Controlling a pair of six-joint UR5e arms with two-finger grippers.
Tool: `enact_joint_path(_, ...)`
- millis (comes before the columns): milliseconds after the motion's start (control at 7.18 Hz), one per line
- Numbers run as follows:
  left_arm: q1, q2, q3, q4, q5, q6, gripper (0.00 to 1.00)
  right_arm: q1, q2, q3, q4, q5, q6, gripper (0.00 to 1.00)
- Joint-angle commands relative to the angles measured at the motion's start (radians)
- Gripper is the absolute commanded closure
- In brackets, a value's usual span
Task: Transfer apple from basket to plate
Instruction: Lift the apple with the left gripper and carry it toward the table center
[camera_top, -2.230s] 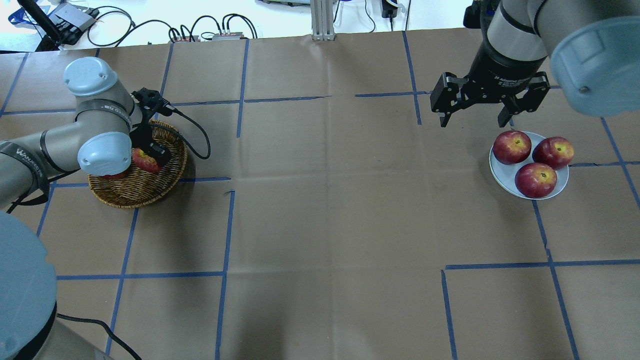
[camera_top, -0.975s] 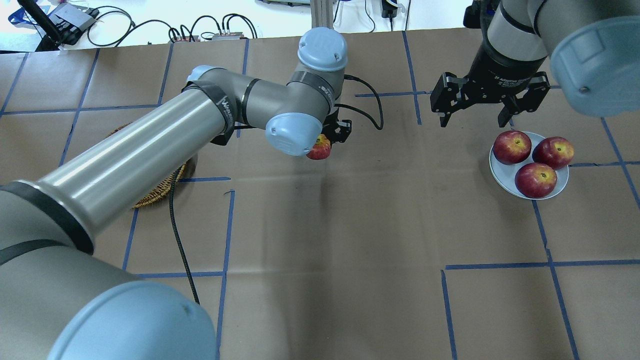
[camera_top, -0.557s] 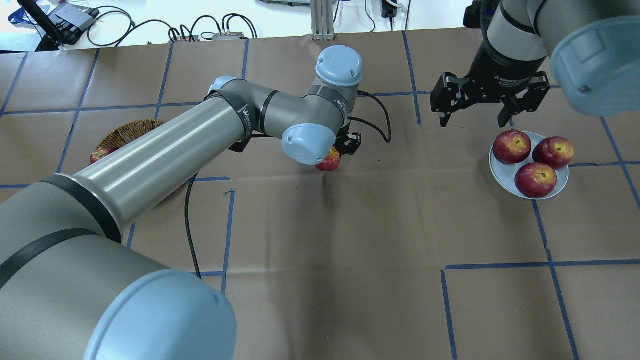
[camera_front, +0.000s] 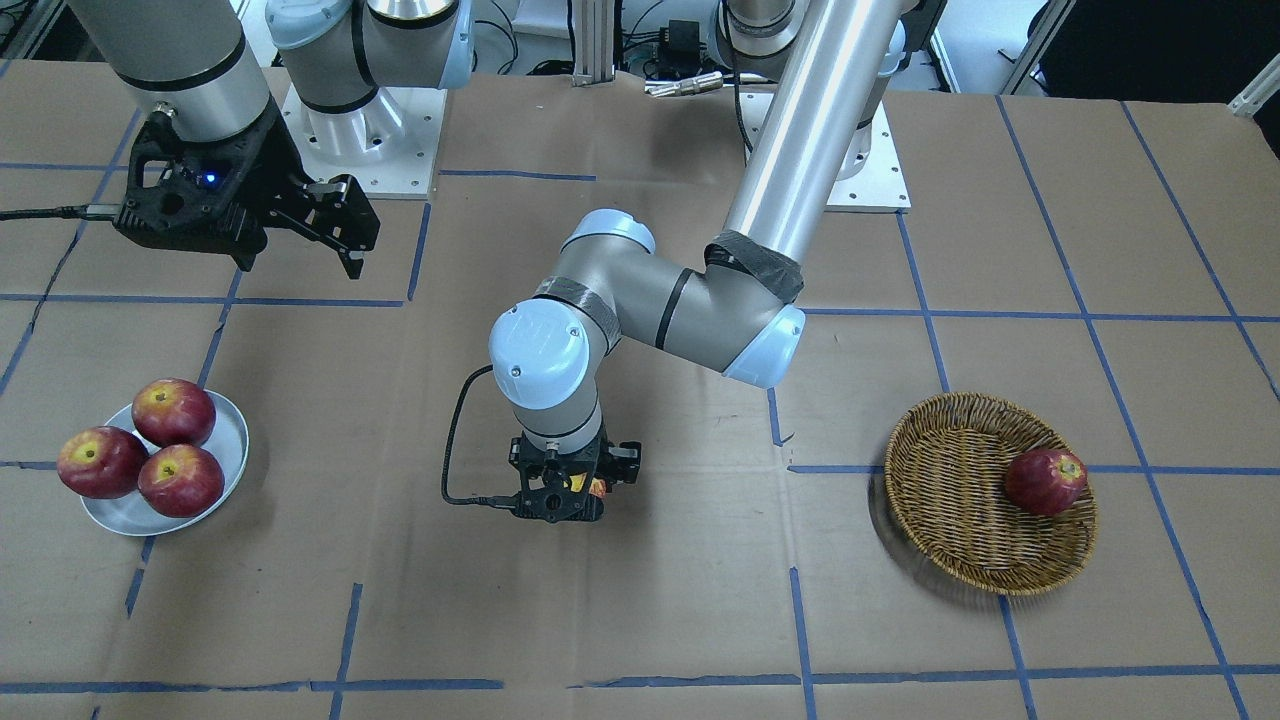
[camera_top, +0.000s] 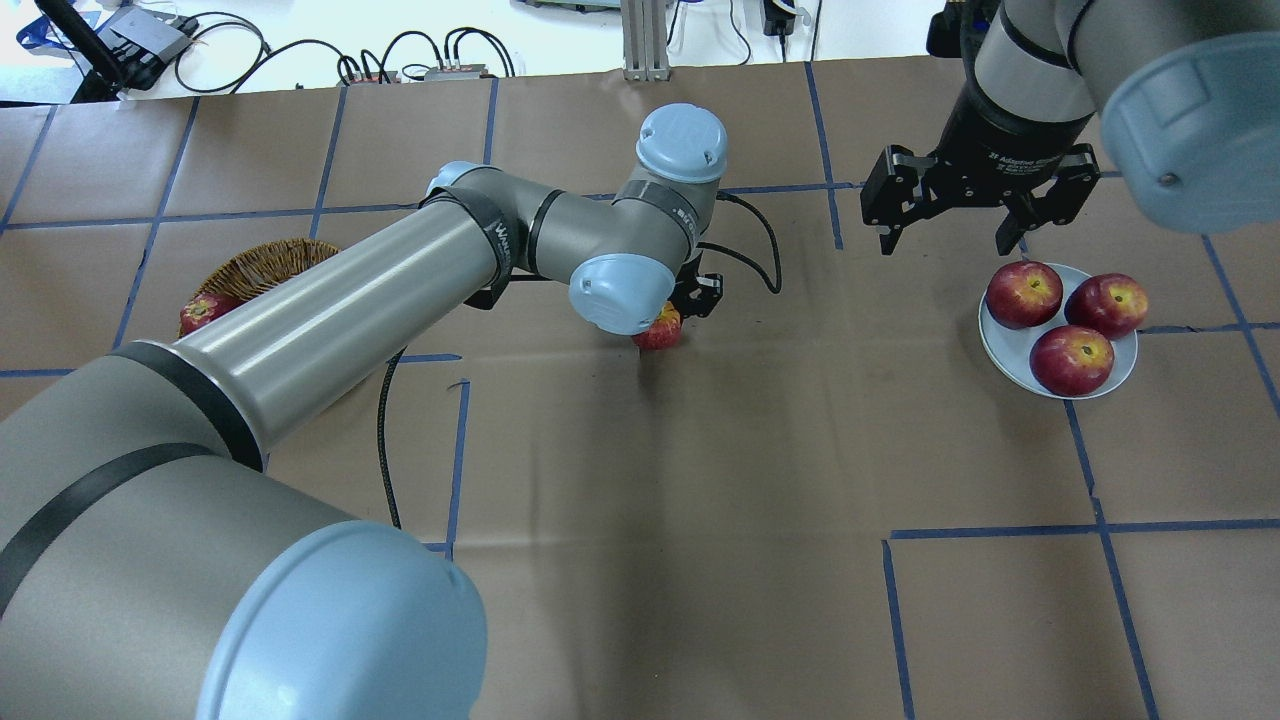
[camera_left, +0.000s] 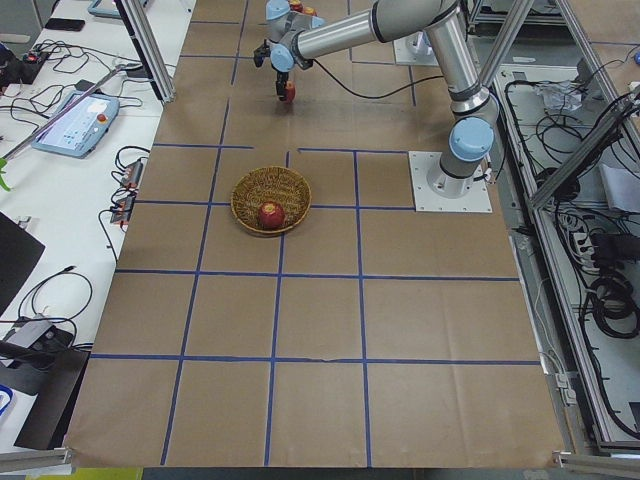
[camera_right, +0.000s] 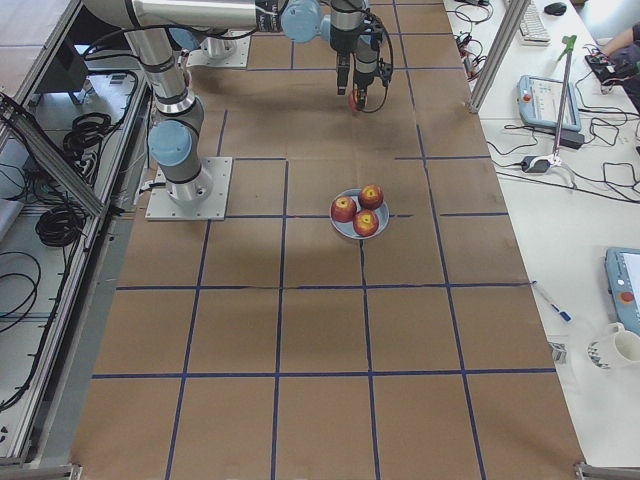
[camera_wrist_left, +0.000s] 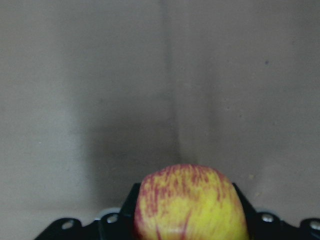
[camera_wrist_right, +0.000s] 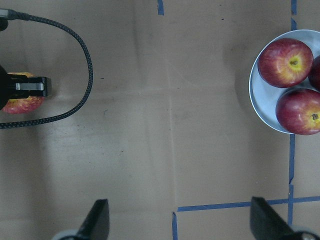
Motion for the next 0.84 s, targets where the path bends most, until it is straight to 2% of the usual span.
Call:
enact_joint_path(0, 0.000, 0.001, 0.000, 0.000, -0.001, 0.005, 0.15, 0.000, 0.000, 0.000, 0.000, 0.000, 0.000, 0.00)
enact_joint_path(139, 0.000, 0.004, 0.001, 0.000, -0.003, 0.007, 0.02, 0.000, 0.000, 0.000, 0.000, 0.000, 0.000, 0.00)
enact_joint_path(418, 0.000, 0.009, 0.001, 0.000, 0.002, 0.008, 0.02, 0.000, 0.000, 0.000, 0.000, 0.000, 0.000, 0.00)
enact_joint_path(557, 0.003, 0.035, 0.018, -0.014, 0.002, 0.011, 0.02, 0.000, 0.000, 0.000, -0.001, 0.000, 0.000, 0.00)
enact_joint_path(697, 0.011, 0.105, 0.030, -0.036, 0.000, 0.013, 0.02, 0.000, 0.000, 0.000, 0.000, 0.000, 0.000, 0.00)
